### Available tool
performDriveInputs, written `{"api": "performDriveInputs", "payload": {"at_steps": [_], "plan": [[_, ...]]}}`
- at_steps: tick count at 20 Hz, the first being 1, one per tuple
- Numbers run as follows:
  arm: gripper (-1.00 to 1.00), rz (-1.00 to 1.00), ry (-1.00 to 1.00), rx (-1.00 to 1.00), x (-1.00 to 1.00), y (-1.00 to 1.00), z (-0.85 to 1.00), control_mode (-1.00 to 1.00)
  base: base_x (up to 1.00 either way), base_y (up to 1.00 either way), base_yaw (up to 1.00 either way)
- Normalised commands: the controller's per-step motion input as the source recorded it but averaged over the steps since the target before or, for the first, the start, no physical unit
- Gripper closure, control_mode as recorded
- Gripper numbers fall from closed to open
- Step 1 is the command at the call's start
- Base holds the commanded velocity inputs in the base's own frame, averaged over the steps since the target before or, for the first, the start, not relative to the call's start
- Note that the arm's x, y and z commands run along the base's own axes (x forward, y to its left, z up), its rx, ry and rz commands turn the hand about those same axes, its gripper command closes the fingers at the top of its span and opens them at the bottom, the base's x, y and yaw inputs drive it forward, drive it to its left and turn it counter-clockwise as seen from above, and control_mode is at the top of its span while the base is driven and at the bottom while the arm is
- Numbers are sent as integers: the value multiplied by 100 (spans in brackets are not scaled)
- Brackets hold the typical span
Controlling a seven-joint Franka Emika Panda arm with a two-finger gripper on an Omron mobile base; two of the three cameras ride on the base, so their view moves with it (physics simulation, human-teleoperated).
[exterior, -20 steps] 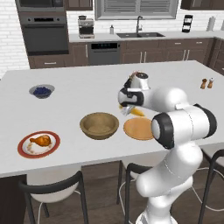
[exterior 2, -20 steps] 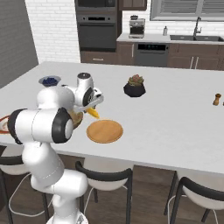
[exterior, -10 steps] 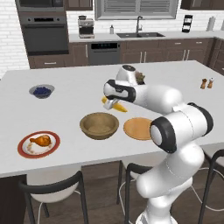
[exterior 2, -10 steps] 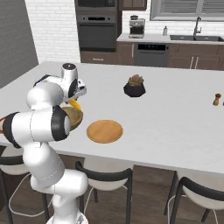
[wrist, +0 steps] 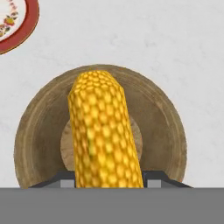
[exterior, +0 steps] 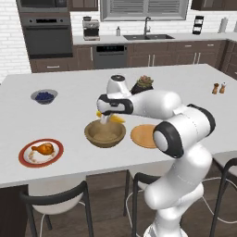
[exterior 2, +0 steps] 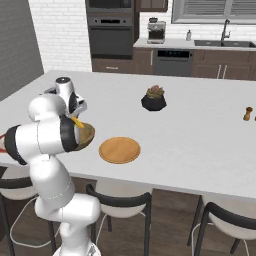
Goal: Pick the chicken drumstick and corn from their plates and place them in the bowl. Then put the bowl in the fridge.
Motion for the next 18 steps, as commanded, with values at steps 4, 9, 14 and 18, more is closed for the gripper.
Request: {"api": "performDriveInputs", "payload": {"at_steps": [4, 9, 14, 18], "plan": [[100, 8, 4, -10, -6, 12, -45, -100, 0, 0, 0], [100, 1, 2, 0, -15, -13, -43, -100, 0, 0, 0], [100, 0, -1, 0, 3, 0, -36, -100, 0, 0, 0], [100, 0, 0, 0, 15, 7, -25, -100, 0, 0, 0]]}}
